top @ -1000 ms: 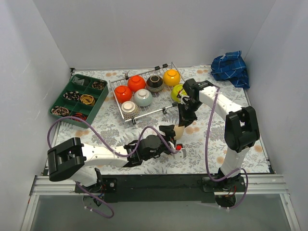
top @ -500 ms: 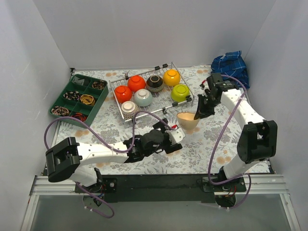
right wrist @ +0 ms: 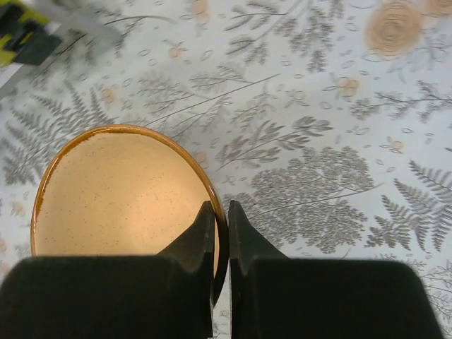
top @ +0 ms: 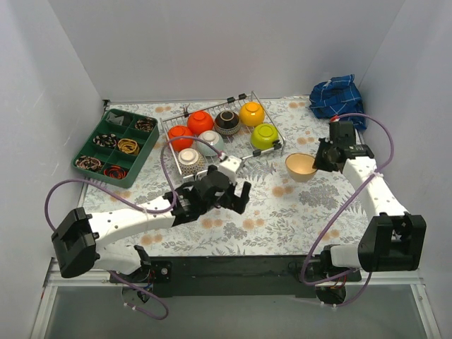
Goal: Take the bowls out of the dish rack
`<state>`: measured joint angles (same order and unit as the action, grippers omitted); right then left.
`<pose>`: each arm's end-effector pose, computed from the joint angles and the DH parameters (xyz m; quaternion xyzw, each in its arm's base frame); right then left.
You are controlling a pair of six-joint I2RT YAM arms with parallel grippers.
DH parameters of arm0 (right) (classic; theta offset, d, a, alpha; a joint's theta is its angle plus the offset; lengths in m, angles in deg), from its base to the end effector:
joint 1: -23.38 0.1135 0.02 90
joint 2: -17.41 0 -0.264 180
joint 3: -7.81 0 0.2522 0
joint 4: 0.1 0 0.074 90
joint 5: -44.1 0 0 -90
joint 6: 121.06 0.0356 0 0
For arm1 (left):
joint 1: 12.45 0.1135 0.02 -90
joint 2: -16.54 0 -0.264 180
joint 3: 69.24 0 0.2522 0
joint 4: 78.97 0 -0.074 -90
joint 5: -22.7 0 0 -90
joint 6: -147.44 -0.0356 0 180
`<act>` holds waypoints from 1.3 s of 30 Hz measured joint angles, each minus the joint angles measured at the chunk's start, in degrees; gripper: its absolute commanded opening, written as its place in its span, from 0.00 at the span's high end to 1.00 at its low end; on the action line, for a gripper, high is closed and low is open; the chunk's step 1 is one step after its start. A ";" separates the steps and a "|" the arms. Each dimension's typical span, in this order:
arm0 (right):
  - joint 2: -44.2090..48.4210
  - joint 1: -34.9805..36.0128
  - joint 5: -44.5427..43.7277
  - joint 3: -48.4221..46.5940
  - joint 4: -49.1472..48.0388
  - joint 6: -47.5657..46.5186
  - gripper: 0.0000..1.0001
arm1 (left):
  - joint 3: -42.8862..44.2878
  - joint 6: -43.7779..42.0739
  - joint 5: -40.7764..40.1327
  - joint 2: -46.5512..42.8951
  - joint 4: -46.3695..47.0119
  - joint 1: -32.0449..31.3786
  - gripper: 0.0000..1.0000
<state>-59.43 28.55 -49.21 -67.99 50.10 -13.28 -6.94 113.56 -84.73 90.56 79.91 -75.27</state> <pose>0.2797 0.0232 0.2806 0.1131 0.9362 0.0393 0.3305 0.1397 -0.2486 0.2575 -0.0216 0.8708 -0.3397 0.3548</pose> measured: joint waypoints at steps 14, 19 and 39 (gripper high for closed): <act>9.35 -19.47 -2.29 22.53 -22.38 3.10 0.99 | 4.90 14.93 12.13 -6.80 -15.19 19.80 0.02; 9.18 -23.58 0.39 24.26 -27.30 2.95 0.99 | 8.33 16.35 15.10 -6.95 -19.39 25.51 0.02; 0.79 -27.17 6.16 25.11 -36.52 -5.35 0.99 | 11.74 16.81 12.48 -14.29 -28.17 38.14 0.02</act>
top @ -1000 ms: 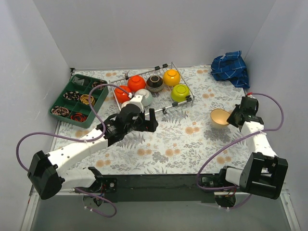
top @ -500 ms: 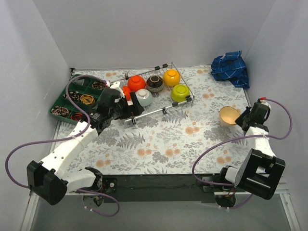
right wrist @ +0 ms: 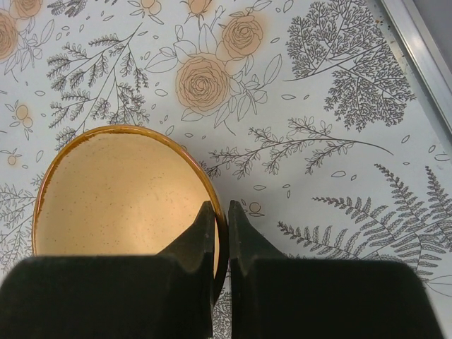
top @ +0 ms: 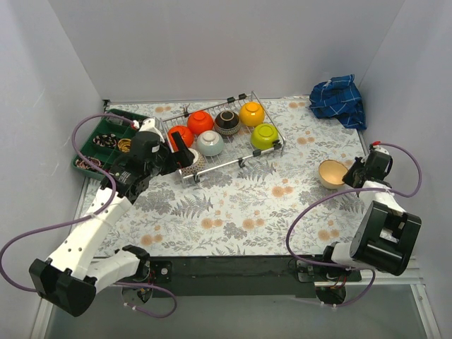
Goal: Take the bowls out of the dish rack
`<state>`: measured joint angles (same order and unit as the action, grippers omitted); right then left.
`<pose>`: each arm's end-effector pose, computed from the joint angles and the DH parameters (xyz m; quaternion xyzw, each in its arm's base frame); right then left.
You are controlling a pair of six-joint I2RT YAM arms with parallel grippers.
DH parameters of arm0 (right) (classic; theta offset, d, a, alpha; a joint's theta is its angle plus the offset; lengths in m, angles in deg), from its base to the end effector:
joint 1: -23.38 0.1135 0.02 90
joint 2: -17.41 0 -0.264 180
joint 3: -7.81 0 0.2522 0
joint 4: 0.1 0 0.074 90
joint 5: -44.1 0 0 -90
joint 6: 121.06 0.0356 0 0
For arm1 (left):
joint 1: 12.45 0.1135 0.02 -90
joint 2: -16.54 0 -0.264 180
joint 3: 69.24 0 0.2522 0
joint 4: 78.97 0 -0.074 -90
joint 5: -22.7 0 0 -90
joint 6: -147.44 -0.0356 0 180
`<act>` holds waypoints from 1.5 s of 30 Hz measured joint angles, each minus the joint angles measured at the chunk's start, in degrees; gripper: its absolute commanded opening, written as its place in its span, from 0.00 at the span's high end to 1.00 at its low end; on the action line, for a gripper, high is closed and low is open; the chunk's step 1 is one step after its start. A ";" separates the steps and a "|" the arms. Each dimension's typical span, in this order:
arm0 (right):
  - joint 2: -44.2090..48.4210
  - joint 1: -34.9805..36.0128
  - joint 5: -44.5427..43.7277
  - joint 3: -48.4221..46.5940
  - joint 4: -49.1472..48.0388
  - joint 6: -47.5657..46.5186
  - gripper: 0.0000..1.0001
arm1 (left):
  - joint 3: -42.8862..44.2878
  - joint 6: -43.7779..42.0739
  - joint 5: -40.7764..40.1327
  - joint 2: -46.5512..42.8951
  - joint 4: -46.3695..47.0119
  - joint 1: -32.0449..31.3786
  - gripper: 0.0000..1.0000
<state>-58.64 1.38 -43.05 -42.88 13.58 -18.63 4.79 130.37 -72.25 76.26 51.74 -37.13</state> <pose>0.2504 -0.0993 0.1927 0.2569 0.8652 -0.0135 0.4304 0.2021 -0.0895 0.3411 -0.3804 0.8006 -0.3220 0.3328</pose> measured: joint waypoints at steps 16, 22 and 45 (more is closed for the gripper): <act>-6.86 0.00 5.25 -3.32 -4.85 -2.69 0.48 | -2.51 2.05 -3.13 -3.65 -1.70 0.00 0.02; -6.45 0.57 7.56 -5.90 -5.40 -4.92 0.23 | -2.51 2.08 -2.93 -3.65 -1.97 0.00 0.02; -17.20 43.12 -9.16 -42.36 14.38 -20.94 0.09 | -9.35 1.03 -0.04 -4.13 1.31 0.00 0.02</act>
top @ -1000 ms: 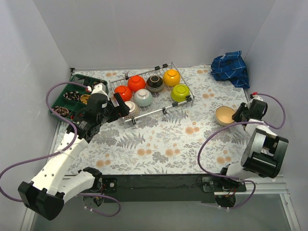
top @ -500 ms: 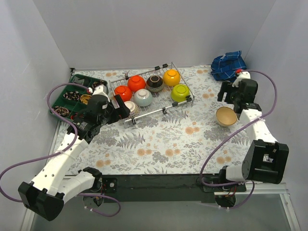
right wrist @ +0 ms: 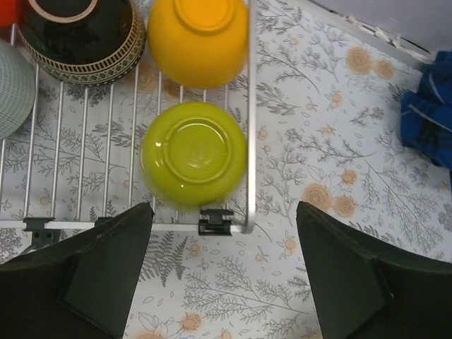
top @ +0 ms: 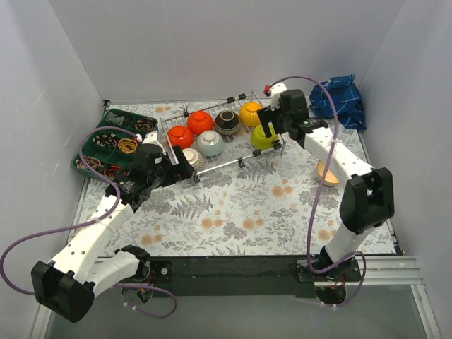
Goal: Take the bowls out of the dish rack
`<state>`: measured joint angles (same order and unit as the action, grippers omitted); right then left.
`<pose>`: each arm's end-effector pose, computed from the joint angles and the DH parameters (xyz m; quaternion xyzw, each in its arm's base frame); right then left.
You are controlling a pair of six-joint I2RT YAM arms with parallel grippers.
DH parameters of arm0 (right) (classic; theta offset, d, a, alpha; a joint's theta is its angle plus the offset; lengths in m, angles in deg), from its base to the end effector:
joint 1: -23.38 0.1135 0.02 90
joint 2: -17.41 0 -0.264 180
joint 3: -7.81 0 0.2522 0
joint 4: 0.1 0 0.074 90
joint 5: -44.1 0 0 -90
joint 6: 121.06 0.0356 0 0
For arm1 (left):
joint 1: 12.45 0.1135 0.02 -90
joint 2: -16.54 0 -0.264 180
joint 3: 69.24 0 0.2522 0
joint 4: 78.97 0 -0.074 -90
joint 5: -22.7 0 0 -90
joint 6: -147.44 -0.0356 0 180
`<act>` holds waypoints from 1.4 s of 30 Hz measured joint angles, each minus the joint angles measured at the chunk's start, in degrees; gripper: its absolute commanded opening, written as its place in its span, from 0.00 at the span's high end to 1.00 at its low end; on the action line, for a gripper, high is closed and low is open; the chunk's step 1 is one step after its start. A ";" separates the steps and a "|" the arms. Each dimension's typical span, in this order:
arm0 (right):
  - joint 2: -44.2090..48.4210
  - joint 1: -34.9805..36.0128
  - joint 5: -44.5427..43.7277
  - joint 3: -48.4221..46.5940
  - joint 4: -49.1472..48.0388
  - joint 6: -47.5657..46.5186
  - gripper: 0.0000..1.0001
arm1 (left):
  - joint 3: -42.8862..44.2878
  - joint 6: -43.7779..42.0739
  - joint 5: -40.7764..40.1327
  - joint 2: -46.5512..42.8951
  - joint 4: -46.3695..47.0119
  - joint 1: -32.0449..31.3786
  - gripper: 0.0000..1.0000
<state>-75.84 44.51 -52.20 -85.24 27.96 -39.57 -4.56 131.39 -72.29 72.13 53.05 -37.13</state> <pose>0.3591 0.1346 0.3244 -0.1920 0.8357 0.0094 0.5144 0.1876 -0.0828 0.3024 -0.3928 0.8115 -0.3012 0.3107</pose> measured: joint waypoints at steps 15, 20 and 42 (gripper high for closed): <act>-23.54 9.44 -13.27 -15.50 8.39 -10.40 0.09 | 0.00 2.99 1.38 3.63 1.40 0.00 0.02; -26.18 10.56 -16.65 -16.79 8.24 -13.05 0.09 | 0.00 3.69 1.14 3.63 1.16 0.00 0.02; -31.34 13.99 -27.10 -17.77 4.28 -20.44 0.01 | 0.04 4.33 -0.44 3.98 -3.04 0.00 0.02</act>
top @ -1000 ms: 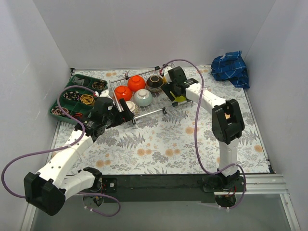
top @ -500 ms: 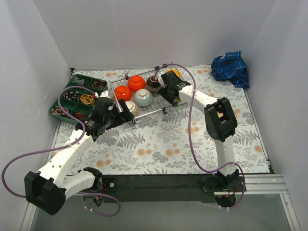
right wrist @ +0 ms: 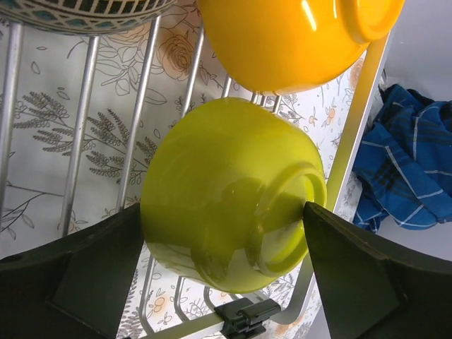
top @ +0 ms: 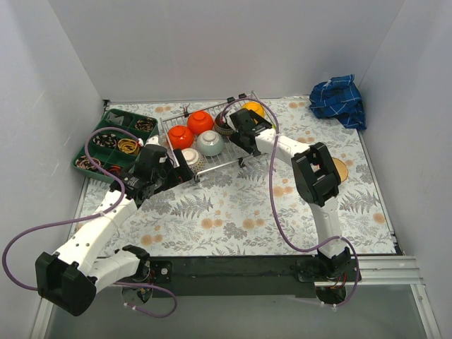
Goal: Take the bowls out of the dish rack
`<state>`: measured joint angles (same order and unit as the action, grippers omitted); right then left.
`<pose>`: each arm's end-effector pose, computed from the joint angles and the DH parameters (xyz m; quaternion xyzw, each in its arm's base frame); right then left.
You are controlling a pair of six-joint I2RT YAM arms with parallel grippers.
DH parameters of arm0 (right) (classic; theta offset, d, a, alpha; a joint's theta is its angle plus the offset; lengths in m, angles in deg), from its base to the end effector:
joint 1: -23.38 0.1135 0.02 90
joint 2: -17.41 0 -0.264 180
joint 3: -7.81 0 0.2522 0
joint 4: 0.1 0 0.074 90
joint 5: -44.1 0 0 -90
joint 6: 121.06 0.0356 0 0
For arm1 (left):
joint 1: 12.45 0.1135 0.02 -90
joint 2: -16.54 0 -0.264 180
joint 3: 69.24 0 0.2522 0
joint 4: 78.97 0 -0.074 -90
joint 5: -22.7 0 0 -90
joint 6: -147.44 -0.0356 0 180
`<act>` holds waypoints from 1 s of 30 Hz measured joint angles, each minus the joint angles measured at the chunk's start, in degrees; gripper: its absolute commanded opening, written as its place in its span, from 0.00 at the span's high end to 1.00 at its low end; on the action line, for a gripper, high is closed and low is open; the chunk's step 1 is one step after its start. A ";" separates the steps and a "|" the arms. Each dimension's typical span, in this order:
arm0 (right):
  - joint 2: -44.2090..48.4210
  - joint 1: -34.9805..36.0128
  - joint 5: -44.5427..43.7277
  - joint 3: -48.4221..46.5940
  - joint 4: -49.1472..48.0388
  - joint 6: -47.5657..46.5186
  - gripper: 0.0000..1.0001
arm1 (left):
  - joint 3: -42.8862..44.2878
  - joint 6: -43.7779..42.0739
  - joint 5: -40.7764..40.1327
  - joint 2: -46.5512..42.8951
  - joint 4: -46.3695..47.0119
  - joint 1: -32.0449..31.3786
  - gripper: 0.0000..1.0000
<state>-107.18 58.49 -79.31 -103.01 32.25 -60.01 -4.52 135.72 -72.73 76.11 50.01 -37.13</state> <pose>0.4094 0.2639 0.1960 -0.3801 0.8101 -0.2470 0.3717 0.1956 -0.0862 0.2852 -0.4333 0.8183 -0.2662 0.2680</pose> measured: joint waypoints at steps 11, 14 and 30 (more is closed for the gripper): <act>-1.68 1.42 -5.05 -0.68 -1.18 -1.25 0.21 | 0.00 -0.04 -0.57 -0.22 -1.77 0.00 0.02; -1.64 2.27 -6.38 -0.68 -1.44 -1.36 0.26 | 0.02 -0.04 -0.59 -0.37 -1.77 0.00 0.02; 1.60 5.51 -2.89 -0.66 -0.87 -0.35 0.57 | 0.02 0.00 -1.03 -2.89 -1.70 0.00 0.02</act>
<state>-105.59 64.00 -82.19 -103.66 31.37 -60.36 -4.49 135.72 -73.76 73.23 48.31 -37.13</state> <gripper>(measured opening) 0.753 0.982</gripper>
